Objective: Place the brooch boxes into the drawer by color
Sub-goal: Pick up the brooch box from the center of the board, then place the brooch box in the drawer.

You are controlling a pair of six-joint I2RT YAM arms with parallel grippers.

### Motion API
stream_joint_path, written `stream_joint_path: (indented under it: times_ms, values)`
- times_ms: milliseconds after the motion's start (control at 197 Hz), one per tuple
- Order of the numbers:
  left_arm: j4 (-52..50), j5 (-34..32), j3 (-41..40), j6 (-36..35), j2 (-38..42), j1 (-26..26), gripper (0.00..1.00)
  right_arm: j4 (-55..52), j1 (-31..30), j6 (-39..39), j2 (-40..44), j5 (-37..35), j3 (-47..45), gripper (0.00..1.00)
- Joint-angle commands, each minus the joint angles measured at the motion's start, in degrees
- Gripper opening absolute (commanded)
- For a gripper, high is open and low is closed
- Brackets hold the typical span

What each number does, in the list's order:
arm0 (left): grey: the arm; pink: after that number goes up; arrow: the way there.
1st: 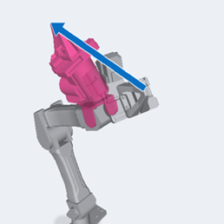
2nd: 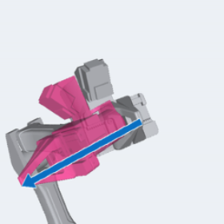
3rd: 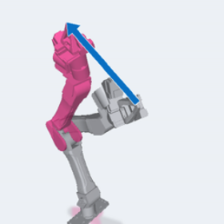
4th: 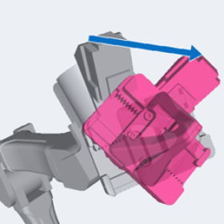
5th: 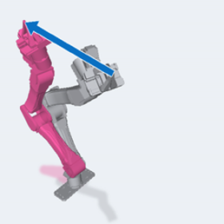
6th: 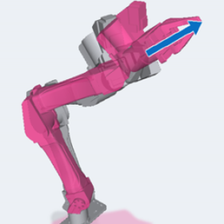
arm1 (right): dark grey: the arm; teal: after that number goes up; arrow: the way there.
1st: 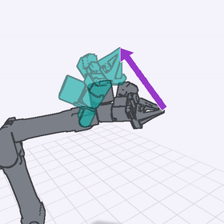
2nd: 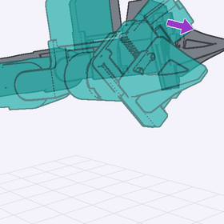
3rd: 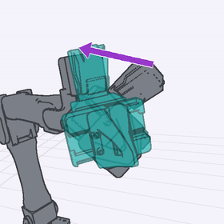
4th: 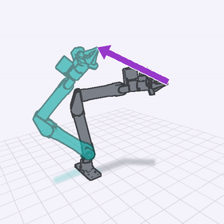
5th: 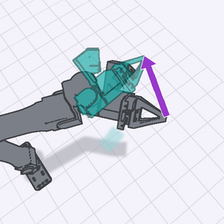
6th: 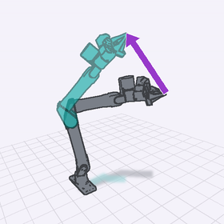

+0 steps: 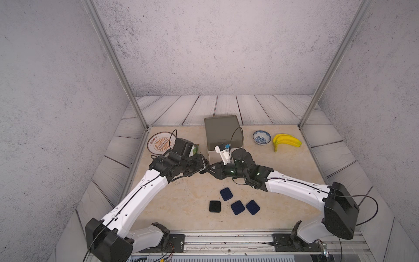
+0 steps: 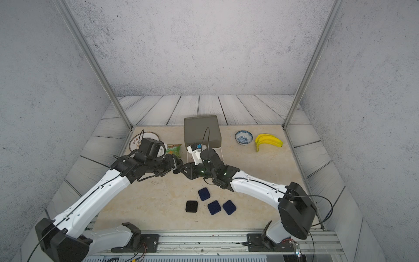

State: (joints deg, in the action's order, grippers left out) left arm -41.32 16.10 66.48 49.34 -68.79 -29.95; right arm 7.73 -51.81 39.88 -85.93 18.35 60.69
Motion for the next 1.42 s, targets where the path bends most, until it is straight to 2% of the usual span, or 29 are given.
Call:
stream_joint_path:
  times_ms: [0,213,314,441,522,588,654,709,826,927,1014,1226,1414]
  values:
    - [-0.3,1.9,-0.6,-0.4,0.8,-0.1,0.45,3.7,-0.1,0.3,-0.4,-0.5,0.5,0.30]
    - [0.5,2.6,-0.6,0.1,0.8,-0.1,0.44,4.2,-0.1,0.6,-1.2,-0.7,0.4,0.39]
    - [0.4,2.8,-0.3,0.2,0.9,-0.1,0.41,5.4,-0.1,1.2,-1.8,0.0,0.5,0.40]
    - [0.5,2.6,-0.6,0.4,1.3,-0.1,0.43,6.4,-0.1,1.3,-1.5,0.2,0.1,0.28]
    - [0.2,2.4,-1.0,0.5,1.4,-0.1,0.53,6.9,-0.1,1.0,-0.4,-0.4,-0.6,0.19]
    - [0.0,2.1,-1.3,0.4,1.5,-0.1,0.60,6.1,0.0,0.6,0.6,-1.0,-0.9,0.18]
    - [-0.5,1.0,-1.4,0.1,1.6,0.0,0.79,4.3,0.0,0.0,1.8,-1.9,-1.1,0.18]
    - [-1.1,0.1,-1.1,-1.4,1.6,0.3,0.86,2.2,0.1,-0.7,3.0,-2.9,-1.4,0.18]
    - [-6.1,-0.7,1.4,-7.2,0.7,6.7,1.00,-1.1,1.5,-0.8,6.0,-5.7,-3.7,0.18]
    - [-8.6,-1.6,1.7,-11.7,1.8,13.3,0.99,-1.9,4.0,-0.2,8.6,-6.7,-6.4,0.18]
    - [-10.2,-3.0,0.7,-14.4,3.0,16.1,0.98,-5.6,6.9,-0.4,8.6,-6.3,-5.7,0.18]
    - [-5.4,-1.6,-9.6,-13.5,9.5,16.4,0.98,-7.7,14.0,-0.1,3.8,-2.7,-3.0,0.17]
    - [-4.6,-1.3,-13.9,-13.2,11.6,16.4,0.98,-8.6,15.0,-1.8,-2.2,0.1,2.5,0.17]
